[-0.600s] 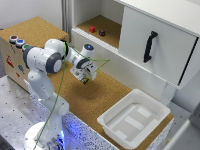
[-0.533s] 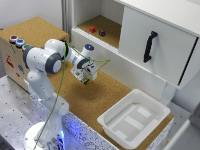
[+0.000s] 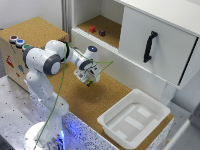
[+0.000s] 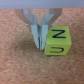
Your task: Sweep the yellow block to the right
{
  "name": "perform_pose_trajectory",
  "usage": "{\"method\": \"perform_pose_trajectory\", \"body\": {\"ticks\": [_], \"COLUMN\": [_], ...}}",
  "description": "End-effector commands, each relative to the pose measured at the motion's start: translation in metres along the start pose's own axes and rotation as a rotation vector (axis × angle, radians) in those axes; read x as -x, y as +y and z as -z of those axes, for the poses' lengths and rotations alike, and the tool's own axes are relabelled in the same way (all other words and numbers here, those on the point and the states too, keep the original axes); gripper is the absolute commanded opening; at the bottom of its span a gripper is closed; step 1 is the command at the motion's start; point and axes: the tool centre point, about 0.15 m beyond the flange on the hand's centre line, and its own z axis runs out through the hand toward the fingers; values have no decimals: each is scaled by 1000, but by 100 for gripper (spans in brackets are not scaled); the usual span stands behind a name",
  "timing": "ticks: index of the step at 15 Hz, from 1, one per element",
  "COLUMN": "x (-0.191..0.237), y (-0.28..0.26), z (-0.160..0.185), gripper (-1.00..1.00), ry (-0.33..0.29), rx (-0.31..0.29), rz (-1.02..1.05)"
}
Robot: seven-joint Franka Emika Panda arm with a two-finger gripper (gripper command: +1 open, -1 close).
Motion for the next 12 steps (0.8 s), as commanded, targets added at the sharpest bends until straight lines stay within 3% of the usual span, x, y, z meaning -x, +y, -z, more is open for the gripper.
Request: {"method": "perform_pose_trajectory", "body": {"ticks": [1,12], "x": [5,-14], "y": [57,149], "z": [7,37], "gripper": [-100,-100], "ry": [8,79], "rx": [2,44], "rz": [-10,-64]}}
